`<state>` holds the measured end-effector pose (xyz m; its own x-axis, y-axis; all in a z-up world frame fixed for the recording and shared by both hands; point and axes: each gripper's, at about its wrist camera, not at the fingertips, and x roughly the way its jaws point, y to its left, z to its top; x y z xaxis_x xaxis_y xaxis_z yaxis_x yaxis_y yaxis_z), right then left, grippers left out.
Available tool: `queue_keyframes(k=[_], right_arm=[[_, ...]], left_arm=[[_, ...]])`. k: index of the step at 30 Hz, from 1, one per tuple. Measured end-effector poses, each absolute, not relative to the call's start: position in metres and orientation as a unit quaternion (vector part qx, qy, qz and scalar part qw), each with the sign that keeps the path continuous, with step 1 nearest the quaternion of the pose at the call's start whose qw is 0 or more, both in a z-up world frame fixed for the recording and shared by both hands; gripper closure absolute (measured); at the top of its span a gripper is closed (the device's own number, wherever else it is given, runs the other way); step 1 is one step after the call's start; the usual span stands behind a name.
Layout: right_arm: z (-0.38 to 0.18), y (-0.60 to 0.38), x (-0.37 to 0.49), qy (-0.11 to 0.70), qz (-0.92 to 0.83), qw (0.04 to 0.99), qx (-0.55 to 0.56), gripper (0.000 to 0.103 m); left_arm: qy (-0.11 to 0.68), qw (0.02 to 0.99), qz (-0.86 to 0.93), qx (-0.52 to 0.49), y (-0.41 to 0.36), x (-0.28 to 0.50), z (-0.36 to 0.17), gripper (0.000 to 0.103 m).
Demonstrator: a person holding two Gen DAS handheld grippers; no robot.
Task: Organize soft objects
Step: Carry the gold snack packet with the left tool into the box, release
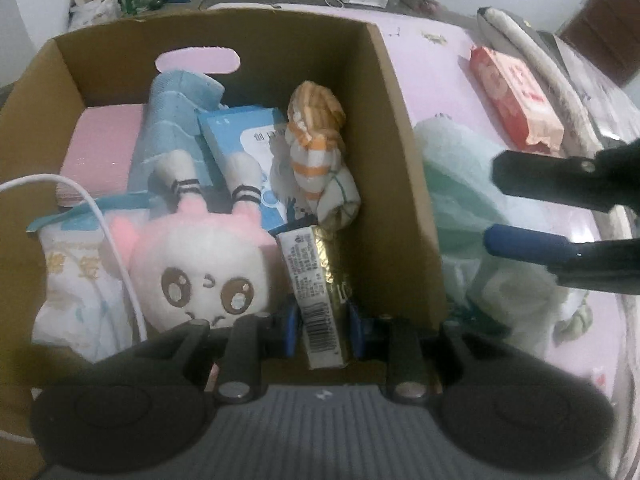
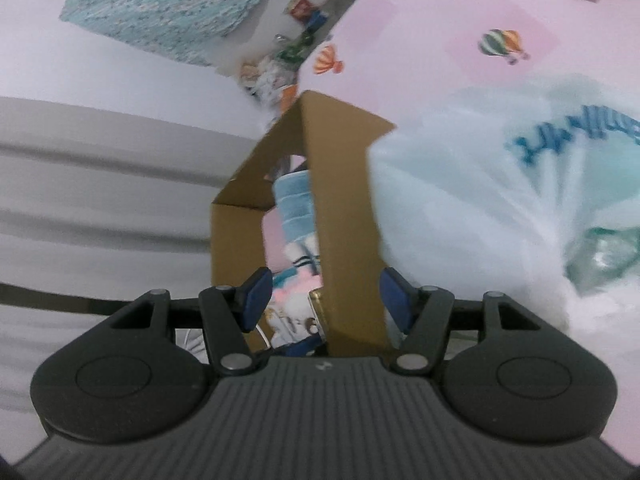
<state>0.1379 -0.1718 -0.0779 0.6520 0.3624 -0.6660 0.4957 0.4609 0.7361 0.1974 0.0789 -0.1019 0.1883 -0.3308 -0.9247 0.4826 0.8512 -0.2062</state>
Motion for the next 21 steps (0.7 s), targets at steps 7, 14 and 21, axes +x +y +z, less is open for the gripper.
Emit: queue_keyframes(k=[7, 14, 21], right_arm=[[-0.091, -0.169, 0.125, 0.411, -0.058, 0.742, 0.527, 0.043], [-0.075, -0.183, 0.115, 0.383, -0.027, 0.752, 0.536, 0.038], [-0.046, -0.211, 0.085, 0.349, -0.004, 0.768, 0.537, 0.033]], left_arm=[[0.586, 0.771, -0.249, 0.026, 0.087, 0.206, -0.1, 0.051], [0.544, 0.813, -0.205, 0.04, 0.081, 0.187, -0.065, 0.039], [0.495, 0.849, -0.185, 0.02, 0.064, 0.156, -0.012, 0.033]])
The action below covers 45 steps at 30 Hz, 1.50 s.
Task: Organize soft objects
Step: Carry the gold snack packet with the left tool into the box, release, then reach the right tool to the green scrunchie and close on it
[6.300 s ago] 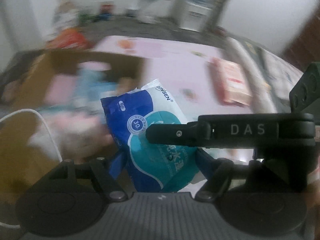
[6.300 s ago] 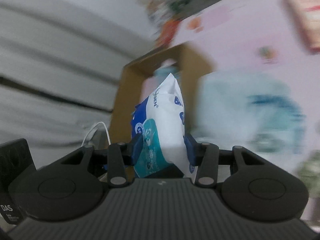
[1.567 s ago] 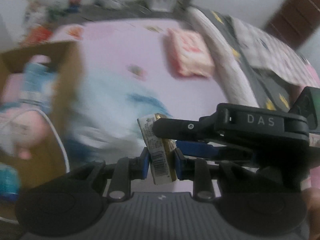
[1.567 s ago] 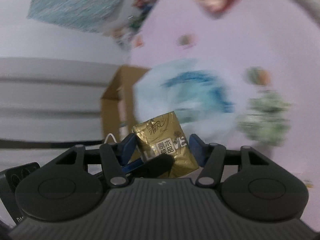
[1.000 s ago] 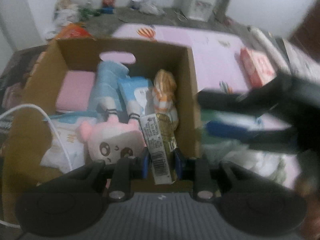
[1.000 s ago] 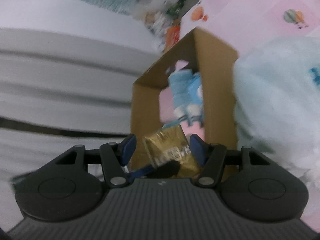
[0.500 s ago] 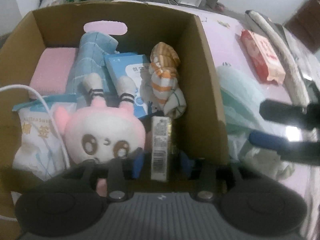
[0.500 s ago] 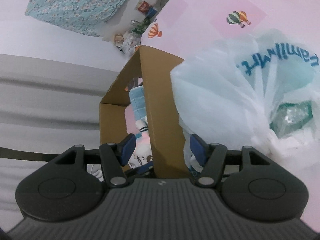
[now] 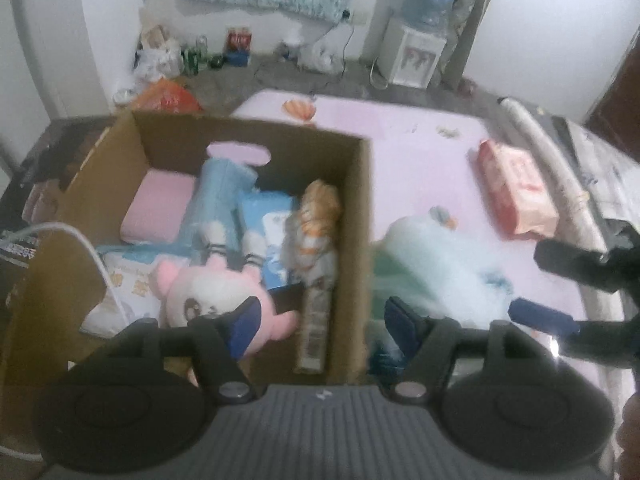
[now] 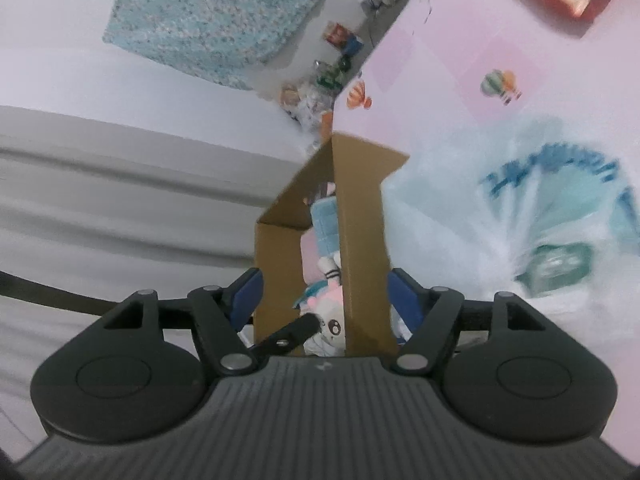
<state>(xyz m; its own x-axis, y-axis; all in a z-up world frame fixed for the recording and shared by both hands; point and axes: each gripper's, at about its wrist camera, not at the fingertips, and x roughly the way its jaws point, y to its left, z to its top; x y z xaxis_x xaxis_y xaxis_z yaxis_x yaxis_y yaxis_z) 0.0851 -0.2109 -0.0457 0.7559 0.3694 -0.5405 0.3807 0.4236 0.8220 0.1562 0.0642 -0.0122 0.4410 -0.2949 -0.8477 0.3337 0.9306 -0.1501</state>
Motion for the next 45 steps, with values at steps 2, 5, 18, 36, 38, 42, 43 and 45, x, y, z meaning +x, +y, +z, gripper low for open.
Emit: queue_keyframes(k=[2, 5, 18, 36, 38, 42, 43, 45], right_arm=[[-0.037, -0.227, 0.066, 0.345, -0.019, 0.772, 0.533, 0.032], [-0.029, -0.257, 0.035, 0.345, -0.055, 0.774, 0.528, 0.032], [-0.054, -0.337, -0.042, 0.442, -0.162, 0.767, 0.437, 0.032], [-0.113, -0.364, -0.016, 0.539, -0.052, 0.767, 0.344, 0.064], [-0.119, -0.364, -0.017, 0.546, -0.047, 0.761, 0.347, 0.076], [-0.125, -0.365, -0.028, 0.555, -0.045, 0.746, 0.365, 0.082], [-0.127, -0.367, -0.031, 0.556, -0.046, 0.741, 0.373, 0.082], [-0.128, -0.368, -0.037, 0.557, -0.047, 0.735, 0.385, 0.082]], left_arm=[[0.49, 0.85, -0.192, 0.019, 0.052, 0.145, -0.002, 0.033], [0.491, 0.844, -0.214, 0.022, 0.027, 0.126, 0.006, 0.033], [0.553, 0.771, -0.29, 0.125, -0.11, 0.03, -0.041, 0.036], [0.617, 0.728, -0.261, 0.147, -0.198, 0.022, -0.138, 0.033], [0.617, 0.728, -0.257, 0.152, -0.202, 0.022, -0.143, 0.034], [0.615, 0.729, -0.254, 0.161, -0.206, 0.024, -0.149, 0.035], [0.615, 0.729, -0.254, 0.162, -0.207, 0.024, -0.15, 0.035], [0.615, 0.728, -0.254, 0.165, -0.208, 0.024, -0.153, 0.037]])
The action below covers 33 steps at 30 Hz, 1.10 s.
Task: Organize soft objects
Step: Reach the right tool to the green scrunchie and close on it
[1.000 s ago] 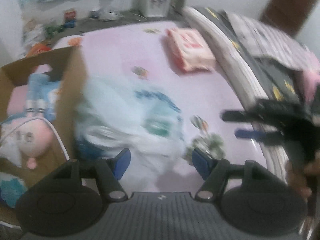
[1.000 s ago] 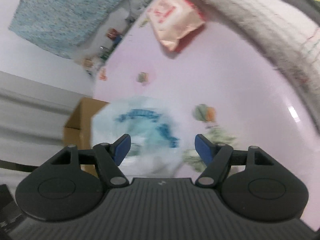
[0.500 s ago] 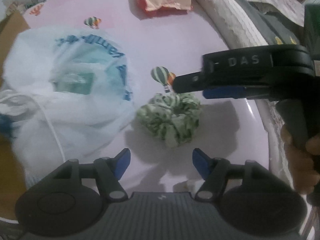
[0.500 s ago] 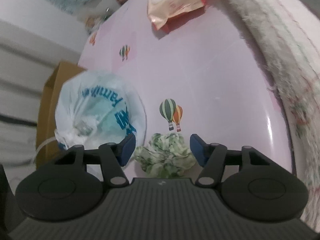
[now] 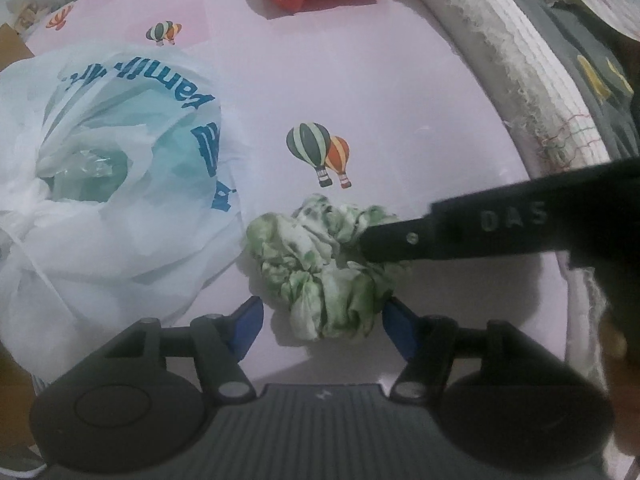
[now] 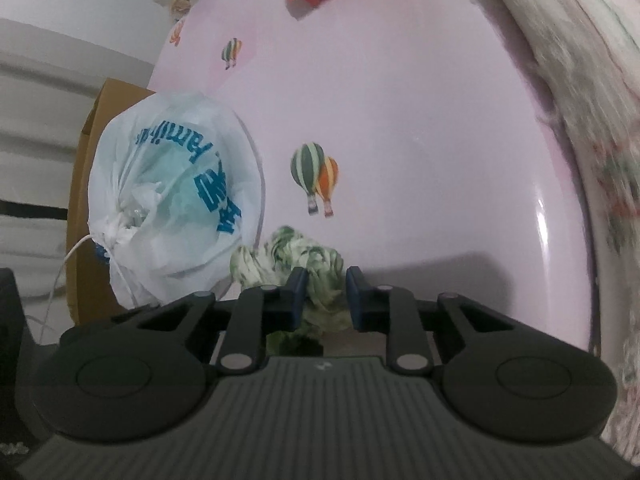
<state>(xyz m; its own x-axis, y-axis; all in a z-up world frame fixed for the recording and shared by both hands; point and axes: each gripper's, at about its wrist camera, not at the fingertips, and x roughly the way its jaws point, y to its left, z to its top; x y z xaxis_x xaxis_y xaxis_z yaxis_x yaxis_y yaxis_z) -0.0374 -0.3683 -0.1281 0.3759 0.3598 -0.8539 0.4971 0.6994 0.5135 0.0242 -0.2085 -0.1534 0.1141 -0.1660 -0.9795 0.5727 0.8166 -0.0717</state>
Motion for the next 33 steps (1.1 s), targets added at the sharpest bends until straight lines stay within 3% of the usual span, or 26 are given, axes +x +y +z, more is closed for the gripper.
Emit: queue_keyframes(k=[5, 9, 17, 23, 27, 33], right_arm=[[-0.118, -0.372, -0.04, 0.545, -0.041, 0.741, 0.39, 0.08], [-0.111, -0.373, -0.033, 0.542, -0.04, 0.755, 0.367, 0.072], [-0.122, -0.365, -0.017, 0.558, -0.023, 0.757, 0.339, 0.071], [-0.129, -0.358, -0.017, 0.559, -0.01, 0.751, 0.351, 0.072], [-0.132, -0.358, -0.02, 0.559, -0.009, 0.743, 0.367, 0.077], [-0.136, -0.362, -0.026, 0.555, -0.011, 0.73, 0.399, 0.082]], left_arm=[[0.618, 0.727, -0.248, 0.168, -0.208, 0.026, -0.159, 0.038], [0.618, 0.728, -0.245, 0.167, -0.207, 0.021, -0.158, 0.038], [0.612, 0.732, -0.247, 0.17, -0.209, 0.016, -0.156, 0.039], [0.604, 0.736, -0.252, 0.171, -0.21, 0.016, -0.151, 0.05], [0.6, 0.737, -0.259, 0.173, -0.211, 0.013, -0.147, 0.063], [0.6, 0.734, -0.269, 0.169, -0.209, 0.009, -0.143, 0.07]])
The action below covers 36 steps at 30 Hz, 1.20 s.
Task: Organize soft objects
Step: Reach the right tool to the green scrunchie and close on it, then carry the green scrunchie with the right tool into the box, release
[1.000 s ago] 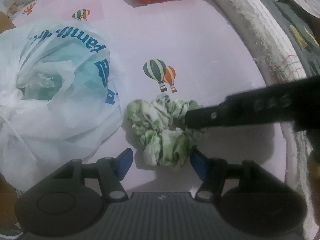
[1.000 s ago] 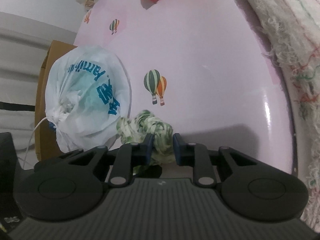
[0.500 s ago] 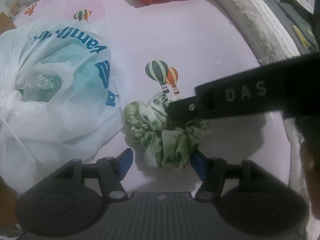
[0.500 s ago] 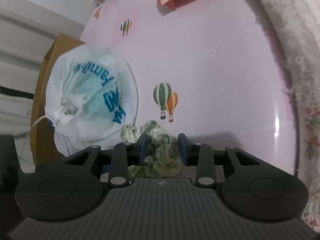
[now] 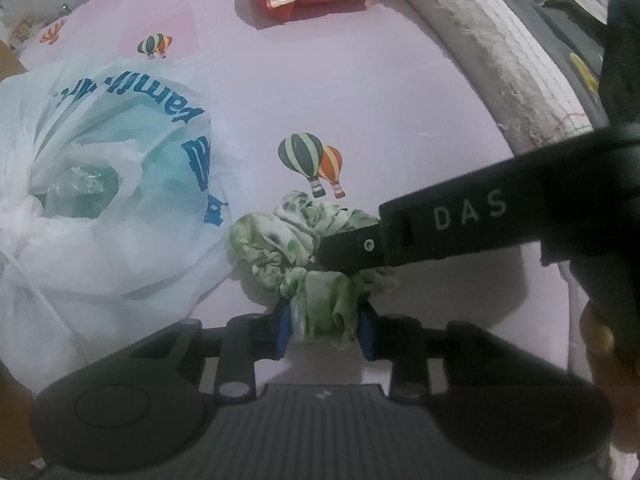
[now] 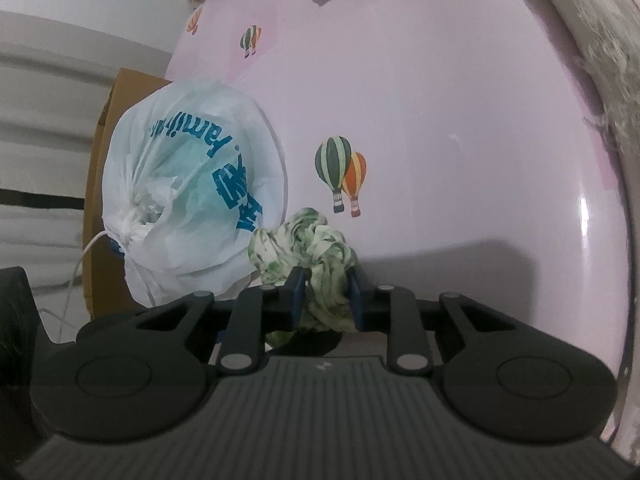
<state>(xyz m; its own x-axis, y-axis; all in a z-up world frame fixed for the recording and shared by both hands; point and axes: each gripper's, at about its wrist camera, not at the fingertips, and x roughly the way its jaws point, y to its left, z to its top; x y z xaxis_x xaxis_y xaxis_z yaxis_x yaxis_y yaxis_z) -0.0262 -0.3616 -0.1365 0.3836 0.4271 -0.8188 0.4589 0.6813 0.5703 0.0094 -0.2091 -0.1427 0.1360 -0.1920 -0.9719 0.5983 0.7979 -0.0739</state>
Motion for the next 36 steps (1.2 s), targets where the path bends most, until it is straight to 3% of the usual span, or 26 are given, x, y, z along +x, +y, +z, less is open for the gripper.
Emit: queue_keyframes(k=[9, 20, 29, 36], right_arm=[[-0.12, -0.366, -0.036, 0.535, -0.009, 0.729, 0.427, 0.087], [-0.049, -0.342, -0.04, 0.49, -0.009, 0.752, 0.442, 0.087], [0.001, -0.26, 0.013, 0.454, 0.059, 0.77, 0.444, 0.087], [-0.002, -0.16, 0.096, 0.467, 0.146, 0.765, 0.419, 0.087]], left_arm=[[0.586, 0.74, -0.288, 0.163, -0.206, 0.005, -0.113, 0.072], [0.549, 0.759, -0.319, 0.141, -0.164, 0.01, -0.034, 0.072], [0.514, 0.803, -0.27, 0.133, -0.059, 0.034, 0.031, 0.073], [0.525, 0.824, -0.184, 0.107, 0.04, 0.067, 0.036, 0.073]])
